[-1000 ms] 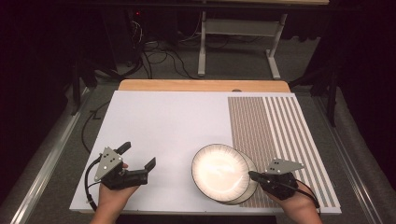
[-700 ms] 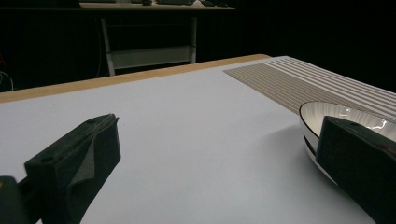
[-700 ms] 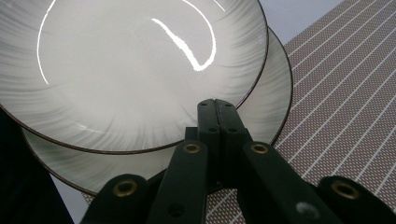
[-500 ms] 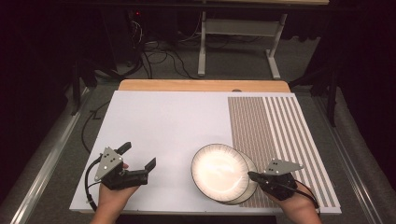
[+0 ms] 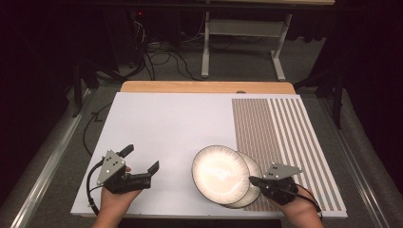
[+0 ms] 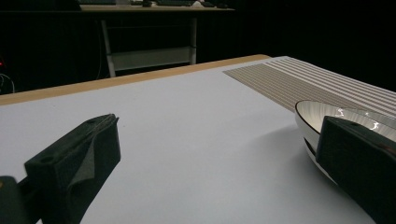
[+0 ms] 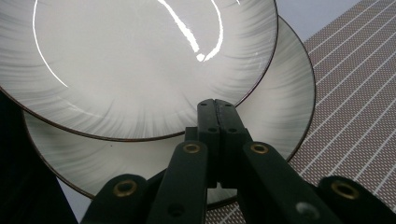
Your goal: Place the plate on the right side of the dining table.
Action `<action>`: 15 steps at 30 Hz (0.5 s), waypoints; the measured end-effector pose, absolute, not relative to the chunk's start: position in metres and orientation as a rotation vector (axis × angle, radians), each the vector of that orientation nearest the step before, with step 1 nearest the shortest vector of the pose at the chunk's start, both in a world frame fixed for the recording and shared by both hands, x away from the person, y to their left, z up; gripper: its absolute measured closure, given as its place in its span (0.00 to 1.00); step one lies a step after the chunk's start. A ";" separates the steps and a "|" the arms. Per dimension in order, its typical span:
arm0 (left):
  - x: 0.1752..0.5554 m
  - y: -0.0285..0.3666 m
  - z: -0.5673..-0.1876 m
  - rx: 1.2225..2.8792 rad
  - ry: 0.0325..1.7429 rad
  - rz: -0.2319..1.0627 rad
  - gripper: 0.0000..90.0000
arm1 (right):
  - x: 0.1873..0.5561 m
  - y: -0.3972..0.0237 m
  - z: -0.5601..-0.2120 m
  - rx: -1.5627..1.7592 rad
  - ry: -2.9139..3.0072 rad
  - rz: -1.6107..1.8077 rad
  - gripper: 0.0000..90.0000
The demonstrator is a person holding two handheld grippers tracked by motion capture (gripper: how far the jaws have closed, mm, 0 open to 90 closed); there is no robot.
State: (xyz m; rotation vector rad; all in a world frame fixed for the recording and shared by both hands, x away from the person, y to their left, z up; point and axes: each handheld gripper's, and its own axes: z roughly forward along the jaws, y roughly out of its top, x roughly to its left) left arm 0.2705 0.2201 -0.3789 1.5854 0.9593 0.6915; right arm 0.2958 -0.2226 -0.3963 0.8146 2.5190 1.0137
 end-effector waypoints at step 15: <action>0.270 0.208 -0.375 1.590 0.927 0.655 0.01 | 0.296 -0.209 -0.400 0.804 2.557 1.019 1.00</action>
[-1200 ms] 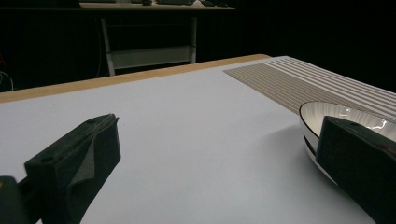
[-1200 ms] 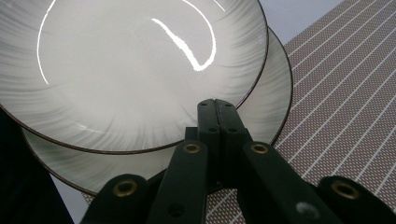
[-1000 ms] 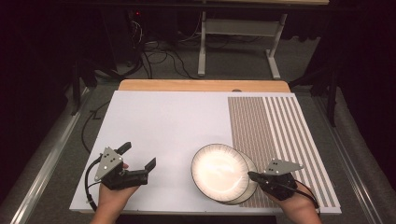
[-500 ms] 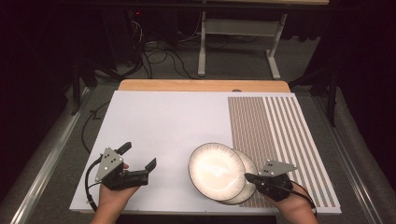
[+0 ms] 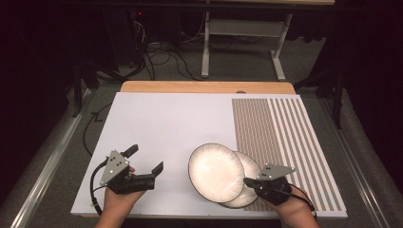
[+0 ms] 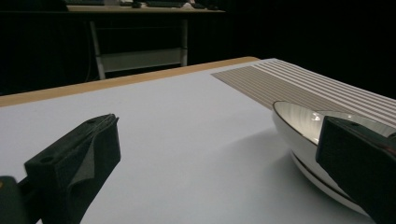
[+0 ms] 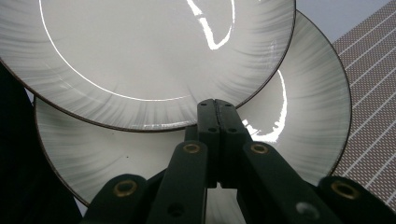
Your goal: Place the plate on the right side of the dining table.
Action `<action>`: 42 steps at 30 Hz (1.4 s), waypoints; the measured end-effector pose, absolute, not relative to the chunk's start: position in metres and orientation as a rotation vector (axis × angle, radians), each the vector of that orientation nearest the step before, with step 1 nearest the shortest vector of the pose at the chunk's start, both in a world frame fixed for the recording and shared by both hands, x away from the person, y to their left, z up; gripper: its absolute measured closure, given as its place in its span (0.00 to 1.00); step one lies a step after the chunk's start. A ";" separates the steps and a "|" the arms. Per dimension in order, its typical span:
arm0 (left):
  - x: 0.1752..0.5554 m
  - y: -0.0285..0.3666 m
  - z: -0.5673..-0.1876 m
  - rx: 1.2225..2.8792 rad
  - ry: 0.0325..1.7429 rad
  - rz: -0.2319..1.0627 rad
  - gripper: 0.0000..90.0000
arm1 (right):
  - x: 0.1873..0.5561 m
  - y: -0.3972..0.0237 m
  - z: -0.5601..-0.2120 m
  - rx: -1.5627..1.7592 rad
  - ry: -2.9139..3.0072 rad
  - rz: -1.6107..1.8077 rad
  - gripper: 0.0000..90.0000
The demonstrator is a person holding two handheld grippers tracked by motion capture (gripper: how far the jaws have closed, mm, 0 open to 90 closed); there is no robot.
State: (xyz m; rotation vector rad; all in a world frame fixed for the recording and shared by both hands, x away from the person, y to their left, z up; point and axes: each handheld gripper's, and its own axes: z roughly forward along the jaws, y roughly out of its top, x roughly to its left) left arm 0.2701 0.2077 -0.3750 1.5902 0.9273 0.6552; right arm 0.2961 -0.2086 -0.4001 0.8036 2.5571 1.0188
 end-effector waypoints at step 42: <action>0.300 0.100 -0.403 1.891 0.972 0.116 0.24 | 0.298 -0.201 -0.403 0.775 2.565 1.007 1.00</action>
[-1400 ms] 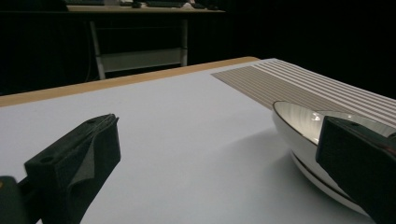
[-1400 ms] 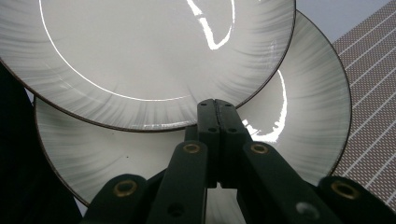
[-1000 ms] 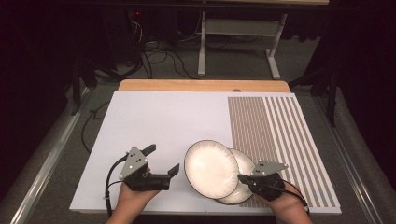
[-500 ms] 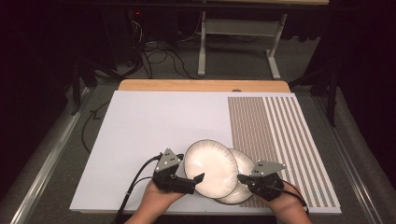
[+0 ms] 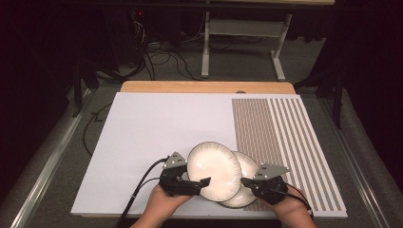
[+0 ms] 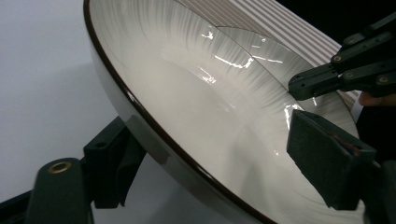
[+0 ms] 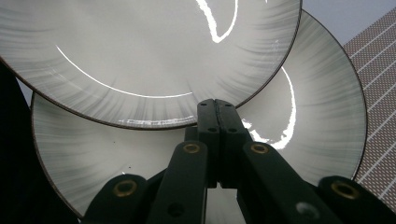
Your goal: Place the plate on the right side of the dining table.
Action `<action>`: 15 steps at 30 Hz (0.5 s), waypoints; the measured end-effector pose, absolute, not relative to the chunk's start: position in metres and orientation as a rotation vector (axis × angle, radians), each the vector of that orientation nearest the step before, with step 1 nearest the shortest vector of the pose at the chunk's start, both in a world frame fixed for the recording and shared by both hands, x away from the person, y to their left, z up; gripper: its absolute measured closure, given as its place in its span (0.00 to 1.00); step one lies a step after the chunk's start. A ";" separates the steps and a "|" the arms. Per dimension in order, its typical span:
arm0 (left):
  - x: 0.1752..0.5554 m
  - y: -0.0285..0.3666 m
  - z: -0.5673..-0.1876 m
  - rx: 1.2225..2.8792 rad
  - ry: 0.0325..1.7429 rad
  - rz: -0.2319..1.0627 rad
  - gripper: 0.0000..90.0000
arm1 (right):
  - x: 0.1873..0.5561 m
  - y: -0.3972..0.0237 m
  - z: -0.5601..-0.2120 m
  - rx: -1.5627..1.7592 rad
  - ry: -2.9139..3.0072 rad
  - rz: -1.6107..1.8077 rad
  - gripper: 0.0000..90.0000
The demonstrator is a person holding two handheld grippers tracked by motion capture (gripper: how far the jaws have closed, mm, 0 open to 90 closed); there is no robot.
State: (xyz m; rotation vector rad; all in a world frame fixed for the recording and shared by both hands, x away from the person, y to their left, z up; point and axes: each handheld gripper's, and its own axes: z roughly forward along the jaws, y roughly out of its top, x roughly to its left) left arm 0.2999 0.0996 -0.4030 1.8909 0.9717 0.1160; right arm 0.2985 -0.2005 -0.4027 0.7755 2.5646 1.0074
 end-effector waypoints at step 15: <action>0.307 0.101 -0.402 1.914 1.089 0.010 0.50 | 0.299 -0.202 -0.403 0.792 2.556 1.008 1.00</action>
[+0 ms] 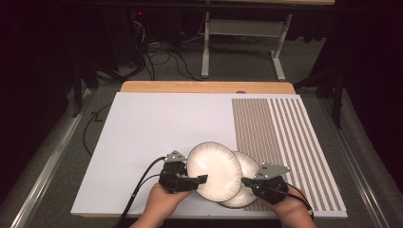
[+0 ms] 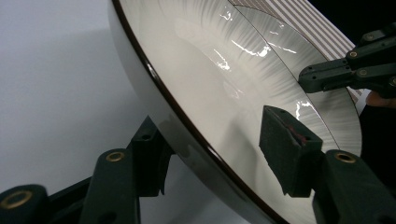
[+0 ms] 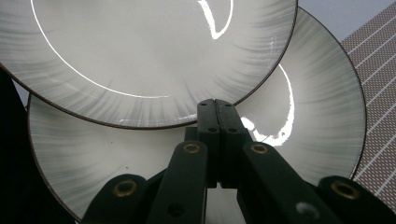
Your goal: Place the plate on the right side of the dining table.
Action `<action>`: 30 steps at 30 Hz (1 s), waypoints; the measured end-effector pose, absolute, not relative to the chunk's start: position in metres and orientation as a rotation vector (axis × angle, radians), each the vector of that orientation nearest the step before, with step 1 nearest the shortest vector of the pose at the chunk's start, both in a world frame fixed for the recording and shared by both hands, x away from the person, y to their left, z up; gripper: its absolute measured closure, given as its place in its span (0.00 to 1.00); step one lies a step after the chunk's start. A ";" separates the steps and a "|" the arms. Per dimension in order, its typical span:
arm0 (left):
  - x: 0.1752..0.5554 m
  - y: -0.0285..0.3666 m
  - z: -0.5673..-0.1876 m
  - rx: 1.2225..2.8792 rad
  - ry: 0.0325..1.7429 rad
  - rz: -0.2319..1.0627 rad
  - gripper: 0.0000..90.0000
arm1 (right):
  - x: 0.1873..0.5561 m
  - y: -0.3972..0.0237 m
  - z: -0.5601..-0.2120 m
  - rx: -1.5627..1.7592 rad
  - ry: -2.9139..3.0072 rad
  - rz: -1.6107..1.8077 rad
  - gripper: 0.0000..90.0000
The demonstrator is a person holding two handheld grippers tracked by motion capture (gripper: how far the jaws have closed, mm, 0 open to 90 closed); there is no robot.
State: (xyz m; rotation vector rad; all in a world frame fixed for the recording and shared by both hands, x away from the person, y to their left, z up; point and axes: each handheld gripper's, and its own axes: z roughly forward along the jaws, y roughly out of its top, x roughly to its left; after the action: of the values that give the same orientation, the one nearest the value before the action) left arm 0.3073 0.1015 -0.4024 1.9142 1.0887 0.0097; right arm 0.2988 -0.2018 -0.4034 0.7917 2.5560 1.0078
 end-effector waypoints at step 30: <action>0.307 0.113 -0.409 1.751 1.156 -0.071 0.69 | 0.292 -0.213 -0.391 0.794 2.503 1.096 0.97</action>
State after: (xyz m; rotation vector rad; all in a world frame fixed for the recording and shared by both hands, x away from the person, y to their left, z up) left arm 0.3072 0.1129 -0.4087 1.7514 1.1562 -0.0706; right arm 0.2916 -0.2127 -0.3912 0.7941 2.5026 1.0963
